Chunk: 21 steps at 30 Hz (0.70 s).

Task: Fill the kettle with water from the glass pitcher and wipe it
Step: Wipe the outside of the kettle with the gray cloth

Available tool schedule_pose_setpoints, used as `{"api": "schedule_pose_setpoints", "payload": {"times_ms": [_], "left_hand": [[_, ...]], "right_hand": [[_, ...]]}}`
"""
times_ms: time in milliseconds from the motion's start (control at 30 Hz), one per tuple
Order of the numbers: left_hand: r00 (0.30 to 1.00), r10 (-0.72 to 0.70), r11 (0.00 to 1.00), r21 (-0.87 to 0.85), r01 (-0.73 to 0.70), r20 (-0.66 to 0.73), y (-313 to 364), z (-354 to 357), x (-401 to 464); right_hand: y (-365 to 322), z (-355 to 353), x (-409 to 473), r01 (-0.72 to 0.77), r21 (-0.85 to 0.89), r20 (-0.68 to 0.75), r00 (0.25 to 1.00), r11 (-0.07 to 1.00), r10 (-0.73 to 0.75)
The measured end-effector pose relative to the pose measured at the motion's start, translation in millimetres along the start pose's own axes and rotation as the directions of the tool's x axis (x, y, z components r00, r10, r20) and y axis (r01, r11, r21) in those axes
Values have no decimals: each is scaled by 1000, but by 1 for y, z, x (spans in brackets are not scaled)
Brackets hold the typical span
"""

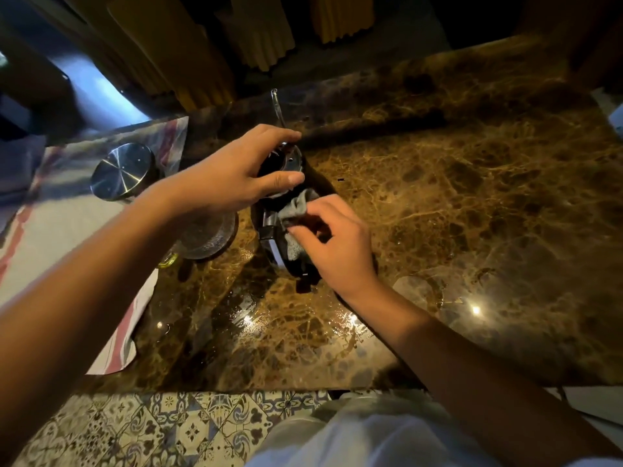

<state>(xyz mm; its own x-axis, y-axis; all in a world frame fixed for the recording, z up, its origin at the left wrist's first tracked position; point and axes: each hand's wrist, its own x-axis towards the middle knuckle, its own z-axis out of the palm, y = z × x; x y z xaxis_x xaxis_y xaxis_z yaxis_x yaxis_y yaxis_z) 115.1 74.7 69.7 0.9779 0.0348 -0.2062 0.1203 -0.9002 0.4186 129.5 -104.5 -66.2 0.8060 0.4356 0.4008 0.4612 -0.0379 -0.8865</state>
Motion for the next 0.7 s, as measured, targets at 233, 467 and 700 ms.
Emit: {"api": "schedule_pose_setpoints", "payload": {"times_ms": [233, 467, 700], "left_hand": [[999, 26, 998, -58, -27, -24, -2, 3, -2], [996, -57, 964, 254, 71, -65, 9, -1, -3], [984, -117, 963, 229, 146, -135, 11, 8, -6]], "right_hand": [[48, 0, -43, -111, -111, 130, 984, 988, 125], [45, -12, -30, -220, -172, 55, 971, 960, 233], [23, -32, 19, -210, 66, -12, 977, 975, 211]]}}
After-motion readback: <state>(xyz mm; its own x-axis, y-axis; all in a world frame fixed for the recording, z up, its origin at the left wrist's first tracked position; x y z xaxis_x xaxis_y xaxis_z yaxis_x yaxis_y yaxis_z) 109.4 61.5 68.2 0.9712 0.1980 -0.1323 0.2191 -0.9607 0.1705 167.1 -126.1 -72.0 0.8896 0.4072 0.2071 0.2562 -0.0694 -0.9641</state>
